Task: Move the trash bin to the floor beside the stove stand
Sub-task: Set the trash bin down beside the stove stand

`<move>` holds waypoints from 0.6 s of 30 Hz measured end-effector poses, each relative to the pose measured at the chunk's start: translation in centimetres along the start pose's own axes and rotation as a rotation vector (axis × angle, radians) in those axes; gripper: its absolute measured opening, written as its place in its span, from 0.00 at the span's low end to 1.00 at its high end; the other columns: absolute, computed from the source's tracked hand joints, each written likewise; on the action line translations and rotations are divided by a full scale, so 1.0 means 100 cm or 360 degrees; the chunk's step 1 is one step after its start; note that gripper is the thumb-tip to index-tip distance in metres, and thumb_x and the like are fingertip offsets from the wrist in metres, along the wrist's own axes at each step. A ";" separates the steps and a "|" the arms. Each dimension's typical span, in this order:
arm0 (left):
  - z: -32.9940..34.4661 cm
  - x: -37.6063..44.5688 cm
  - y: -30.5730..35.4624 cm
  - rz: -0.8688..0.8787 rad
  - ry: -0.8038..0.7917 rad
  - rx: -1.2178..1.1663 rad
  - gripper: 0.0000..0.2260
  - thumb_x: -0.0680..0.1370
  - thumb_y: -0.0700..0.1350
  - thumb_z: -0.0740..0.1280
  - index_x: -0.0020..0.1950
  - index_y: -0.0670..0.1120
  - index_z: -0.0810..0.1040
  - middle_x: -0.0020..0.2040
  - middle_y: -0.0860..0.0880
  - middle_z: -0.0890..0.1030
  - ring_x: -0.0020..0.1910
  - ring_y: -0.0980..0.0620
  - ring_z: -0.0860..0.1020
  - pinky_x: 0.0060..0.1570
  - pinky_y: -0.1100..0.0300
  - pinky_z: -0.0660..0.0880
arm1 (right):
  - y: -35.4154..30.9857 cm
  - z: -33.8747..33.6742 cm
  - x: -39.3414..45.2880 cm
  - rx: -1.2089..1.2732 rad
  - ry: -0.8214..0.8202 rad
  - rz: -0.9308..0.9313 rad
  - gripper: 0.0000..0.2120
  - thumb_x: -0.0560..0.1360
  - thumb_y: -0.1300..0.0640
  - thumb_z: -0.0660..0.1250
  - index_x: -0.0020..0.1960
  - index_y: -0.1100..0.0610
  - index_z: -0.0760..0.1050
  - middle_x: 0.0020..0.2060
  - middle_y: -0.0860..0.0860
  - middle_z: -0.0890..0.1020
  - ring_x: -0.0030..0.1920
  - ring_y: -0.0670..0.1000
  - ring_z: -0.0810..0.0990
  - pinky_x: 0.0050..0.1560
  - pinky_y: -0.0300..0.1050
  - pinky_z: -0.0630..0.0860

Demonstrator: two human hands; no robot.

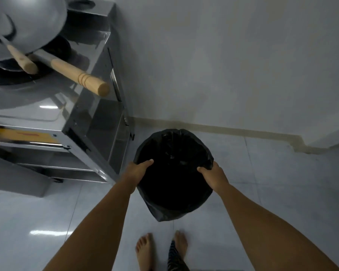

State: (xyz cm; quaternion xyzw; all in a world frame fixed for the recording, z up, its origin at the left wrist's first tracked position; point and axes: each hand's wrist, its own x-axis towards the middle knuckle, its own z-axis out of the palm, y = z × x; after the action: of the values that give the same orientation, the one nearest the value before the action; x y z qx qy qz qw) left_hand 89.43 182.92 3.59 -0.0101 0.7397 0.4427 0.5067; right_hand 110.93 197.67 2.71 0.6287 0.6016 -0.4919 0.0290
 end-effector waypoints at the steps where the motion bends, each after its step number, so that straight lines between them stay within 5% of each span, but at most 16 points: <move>1: 0.001 0.022 -0.003 -0.0001 0.0002 -0.0027 0.34 0.73 0.54 0.74 0.74 0.38 0.71 0.68 0.38 0.77 0.65 0.36 0.76 0.66 0.44 0.73 | 0.003 0.009 0.022 -0.0010 -0.0007 0.0004 0.38 0.71 0.41 0.69 0.76 0.53 0.64 0.69 0.59 0.75 0.67 0.63 0.76 0.68 0.60 0.73; 13: 0.035 0.260 -0.109 0.0014 0.0156 -0.0135 0.26 0.75 0.50 0.72 0.69 0.39 0.77 0.62 0.39 0.82 0.60 0.37 0.80 0.62 0.46 0.76 | 0.074 0.116 0.233 -0.0183 0.0008 -0.0125 0.41 0.69 0.40 0.68 0.78 0.50 0.61 0.67 0.58 0.75 0.66 0.62 0.76 0.67 0.60 0.74; 18: 0.035 0.290 -0.128 -0.0019 0.0232 0.0017 0.38 0.69 0.55 0.74 0.75 0.40 0.69 0.67 0.39 0.78 0.63 0.36 0.77 0.64 0.43 0.74 | 0.089 0.144 0.257 -0.0213 0.0080 -0.0132 0.36 0.74 0.44 0.68 0.78 0.53 0.61 0.67 0.59 0.73 0.67 0.63 0.74 0.67 0.59 0.72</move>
State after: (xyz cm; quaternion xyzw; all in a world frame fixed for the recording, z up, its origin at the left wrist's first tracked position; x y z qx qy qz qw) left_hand 83.80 190.04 -26.99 -0.0440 0.7770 0.4338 0.4540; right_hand 104.16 204.88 -26.39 0.6121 0.6592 -0.4354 0.0355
